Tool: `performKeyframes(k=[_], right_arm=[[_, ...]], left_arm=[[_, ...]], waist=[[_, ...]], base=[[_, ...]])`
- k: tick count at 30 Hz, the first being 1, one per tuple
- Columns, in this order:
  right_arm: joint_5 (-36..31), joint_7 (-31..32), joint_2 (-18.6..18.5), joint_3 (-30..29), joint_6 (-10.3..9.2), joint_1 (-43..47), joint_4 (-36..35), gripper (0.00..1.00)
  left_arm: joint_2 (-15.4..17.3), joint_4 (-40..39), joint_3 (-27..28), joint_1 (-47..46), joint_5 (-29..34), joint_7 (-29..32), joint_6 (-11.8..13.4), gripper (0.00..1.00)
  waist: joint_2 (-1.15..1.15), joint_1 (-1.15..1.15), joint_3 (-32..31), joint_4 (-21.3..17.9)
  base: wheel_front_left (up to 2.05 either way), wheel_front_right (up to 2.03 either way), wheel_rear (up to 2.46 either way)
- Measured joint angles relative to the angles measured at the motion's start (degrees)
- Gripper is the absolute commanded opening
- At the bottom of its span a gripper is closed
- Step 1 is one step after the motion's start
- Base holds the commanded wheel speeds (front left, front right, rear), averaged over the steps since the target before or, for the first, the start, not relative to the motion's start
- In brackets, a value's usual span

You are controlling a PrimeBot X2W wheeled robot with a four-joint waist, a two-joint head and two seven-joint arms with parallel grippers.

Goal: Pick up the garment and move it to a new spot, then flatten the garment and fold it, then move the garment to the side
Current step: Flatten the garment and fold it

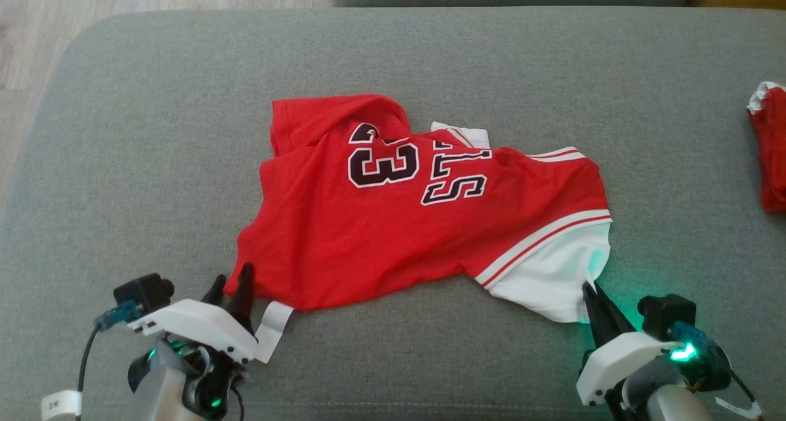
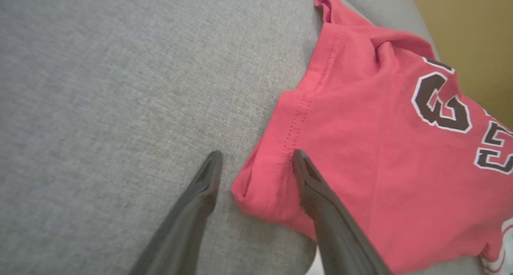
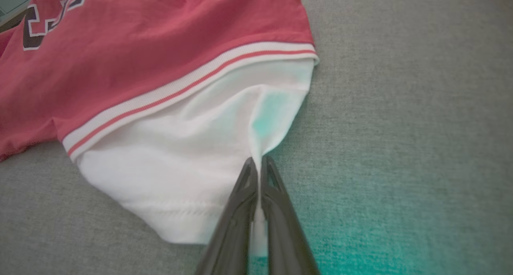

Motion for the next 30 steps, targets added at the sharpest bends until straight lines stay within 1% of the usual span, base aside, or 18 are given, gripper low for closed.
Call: performKeyframes(k=[2, 3, 6, 8, 9, 10, 11, 12, 20, 23, 27, 30], right_arm=[[0.0, -0.1, 0.0, 0.0, 0.00, 0.0, 0.0, 0.00], [0.0, -0.1, 0.0, 0.0, 0.00, 0.0, 0.0, 0.00], [0.0, -0.1, 0.0, 0.0, 0.00, 0.0, -0.1, 0.00], [0.0, -0.2, 0.0, 0.0, 0.00, 0.0, 0.0, 0.00], [0.0, -0.3, 0.0, 0.0, 0.00, 0.0, -0.1, 0.00], [0.0, -0.3, 0.0, 0.0, 0.00, 0.0, -0.1, 0.00], [0.1, -0.3, 0.0, 0.0, 0.00, 0.1, -0.1, 0.00], [0.1, -0.3, 0.0, 0.0, 0.00, 0.1, 0.0, 0.00], [1.8, -2.4, 0.0, 0.4, 0.00, 0.1, -0.9, 0.00], [3.4, -3.5, 0.0, 0.4, 0.00, 0.1, -2.2, 0.00], [4.8, -5.5, 0.0, -0.2, 0.00, 0.1, -5.7, 0.00], [5.5, -5.9, 0.0, -1.2, 0.00, 0.1, -9.5, 0.00]], left_arm=[[0.2, 0.2, -0.5, -0.3, -0.8, 0.8, -0.4, 0.56], [0.2, 0.3, -1.0, -0.4, -1.1, 1.2, -0.4, 0.47], [0.1, 0.2, -2.5, -0.4, -1.7, 2.6, -0.8, 0.40], [0.1, -0.1, -3.4, -0.1, -2.0, 3.5, -0.9, 0.40], [0.1, -0.6, -3.6, 0.2, -2.1, 3.9, -0.9, 0.37], [0.1, -0.9, -3.7, 0.7, -2.1, 4.2, -1.1, 0.29], [0.1, -1.1, -3.8, 1.1, -2.1, 4.4, -1.1, 0.11], [0.1, -1.3, -3.8, 1.5, -2.1, 4.5, -1.1, 0.00], [0.1, -3.3, -3.8, 3.3, -2.3, 2.5, -0.5, 0.00], [0.1, -5.6, -3.5, 4.0, -4.0, 1.5, -0.5, 0.00], [0.1, -11.4, -3.5, 4.3, -7.5, 1.5, -1.0, 0.00], [0.1, -17.8, -4.4, 4.3, -8.4, 1.5, -1.2, 0.00]], waist=[[0.00, 0.00, -0.1, -0.1], [0.00, 0.00, -0.2, -0.1], [0.00, 0.00, -0.6, -0.1], [0.00, 0.00, -0.8, -0.1], [0.00, 0.00, -1.0, -0.1], [0.00, 0.00, -1.1, 0.0], [0.00, 0.00, -1.2, 0.0], [0.00, 0.00, -1.4, 0.1], [0.00, 0.00, -2.4, 0.3], [0.00, 0.00, -3.2, 0.3], [0.00, 0.00, -4.7, 0.3], [0.00, 0.00, -6.0, 0.2]], base=[[0.00, 0.00, 0.00], [0.00, 0.00, 0.00], [0.00, 0.00, 0.00], [0.00, 0.00, 0.00], [0.00, 0.00, 0.00], [0.00, 0.00, 0.00], [0.00, 0.00, 0.00], [0.00, 0.00, 0.00], [0.00, 0.00, 0.00], [0.00, 0.00, 0.00], [0.00, 0.00, 0.00], [0.00, 0.00, 0.00]])
